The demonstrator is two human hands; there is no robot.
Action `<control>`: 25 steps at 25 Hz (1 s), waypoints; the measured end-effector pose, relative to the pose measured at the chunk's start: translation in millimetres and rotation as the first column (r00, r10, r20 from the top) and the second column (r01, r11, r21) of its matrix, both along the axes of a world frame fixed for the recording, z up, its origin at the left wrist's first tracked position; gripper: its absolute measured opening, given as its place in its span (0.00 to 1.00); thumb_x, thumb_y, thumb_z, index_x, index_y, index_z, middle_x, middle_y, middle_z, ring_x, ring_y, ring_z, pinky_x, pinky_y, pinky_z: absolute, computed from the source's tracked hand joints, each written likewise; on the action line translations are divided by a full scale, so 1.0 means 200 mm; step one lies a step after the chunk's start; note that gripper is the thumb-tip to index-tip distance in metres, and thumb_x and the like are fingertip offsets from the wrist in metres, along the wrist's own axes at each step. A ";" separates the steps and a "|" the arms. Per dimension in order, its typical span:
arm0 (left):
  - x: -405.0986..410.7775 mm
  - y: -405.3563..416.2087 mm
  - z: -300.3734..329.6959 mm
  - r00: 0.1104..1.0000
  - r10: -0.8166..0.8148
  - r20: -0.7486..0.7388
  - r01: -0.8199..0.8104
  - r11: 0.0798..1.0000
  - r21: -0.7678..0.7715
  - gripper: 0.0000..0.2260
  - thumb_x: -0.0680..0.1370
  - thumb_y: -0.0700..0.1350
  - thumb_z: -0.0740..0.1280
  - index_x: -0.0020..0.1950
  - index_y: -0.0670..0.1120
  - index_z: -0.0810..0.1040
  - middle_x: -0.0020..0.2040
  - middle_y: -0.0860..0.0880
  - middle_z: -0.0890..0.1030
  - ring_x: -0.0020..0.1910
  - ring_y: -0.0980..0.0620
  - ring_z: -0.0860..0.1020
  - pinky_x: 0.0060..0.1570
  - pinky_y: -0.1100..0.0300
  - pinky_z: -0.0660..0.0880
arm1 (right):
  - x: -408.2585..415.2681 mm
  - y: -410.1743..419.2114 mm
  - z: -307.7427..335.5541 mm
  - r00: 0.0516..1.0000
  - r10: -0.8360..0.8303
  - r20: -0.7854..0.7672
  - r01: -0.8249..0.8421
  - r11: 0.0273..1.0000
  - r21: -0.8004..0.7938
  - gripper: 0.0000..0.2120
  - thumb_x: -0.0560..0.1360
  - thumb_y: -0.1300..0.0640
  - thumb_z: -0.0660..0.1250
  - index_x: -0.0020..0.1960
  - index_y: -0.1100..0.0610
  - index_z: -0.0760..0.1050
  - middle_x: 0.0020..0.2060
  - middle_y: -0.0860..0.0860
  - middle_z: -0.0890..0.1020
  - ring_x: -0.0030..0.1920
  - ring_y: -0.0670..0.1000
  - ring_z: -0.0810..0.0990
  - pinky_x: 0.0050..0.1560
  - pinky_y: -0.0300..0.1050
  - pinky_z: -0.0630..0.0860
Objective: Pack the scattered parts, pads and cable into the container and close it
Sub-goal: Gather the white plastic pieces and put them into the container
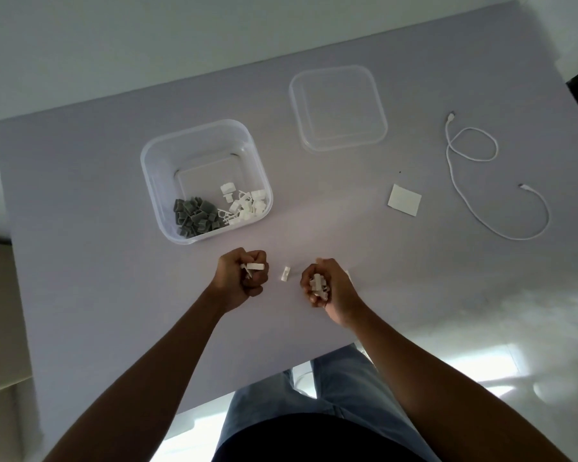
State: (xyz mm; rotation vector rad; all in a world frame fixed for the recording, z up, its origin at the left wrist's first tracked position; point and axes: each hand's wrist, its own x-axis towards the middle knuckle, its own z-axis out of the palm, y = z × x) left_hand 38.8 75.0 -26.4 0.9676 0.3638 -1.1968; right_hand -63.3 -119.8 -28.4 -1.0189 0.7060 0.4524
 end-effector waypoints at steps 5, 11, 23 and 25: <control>0.02 -0.03 0.05 0.998 0.021 0.056 -0.029 0.990 0.137 0.16 0.78 0.45 0.62 0.33 0.49 0.62 0.26 0.51 0.58 0.26 0.53 0.52 0.25 0.60 0.50 | 0.07 0.05 -0.12 0.955 0.291 0.056 -0.132 0.589 -0.798 0.19 0.77 0.44 0.67 0.38 0.59 0.77 0.31 0.55 0.80 0.30 0.50 0.77 0.36 0.47 0.76; 0.05 -0.01 0.14 0.989 -0.022 0.149 -0.005 0.983 0.182 0.12 0.81 0.49 0.61 0.39 0.48 0.68 0.27 0.50 0.60 0.26 0.54 0.54 0.23 0.61 0.52 | 0.03 0.13 -0.11 0.680 0.680 -0.273 -0.414 0.050 -0.909 0.26 0.78 0.43 0.63 0.71 0.51 0.61 0.53 0.55 0.84 0.48 0.55 0.84 0.49 0.47 0.81; 0.22 0.09 0.27 0.926 0.234 0.297 -0.301 0.931 0.206 0.19 0.80 0.49 0.63 0.30 0.48 0.65 0.25 0.51 0.61 0.24 0.54 0.56 0.25 0.59 0.51 | 0.12 0.16 -0.01 0.959 0.270 -0.084 -0.261 0.731 -0.631 0.14 0.74 0.46 0.71 0.50 0.57 0.76 0.36 0.52 0.80 0.30 0.46 0.77 0.30 0.41 0.72; 0.31 0.13 0.29 0.873 0.336 0.353 -0.423 0.883 0.203 0.19 0.80 0.50 0.63 0.30 0.49 0.64 0.25 0.52 0.60 0.23 0.55 0.56 0.23 0.62 0.52 | 0.23 0.14 0.12 0.991 0.081 -0.104 -0.109 0.947 -0.302 0.10 0.76 0.50 0.69 0.47 0.58 0.76 0.29 0.52 0.75 0.24 0.47 0.67 0.26 0.38 0.62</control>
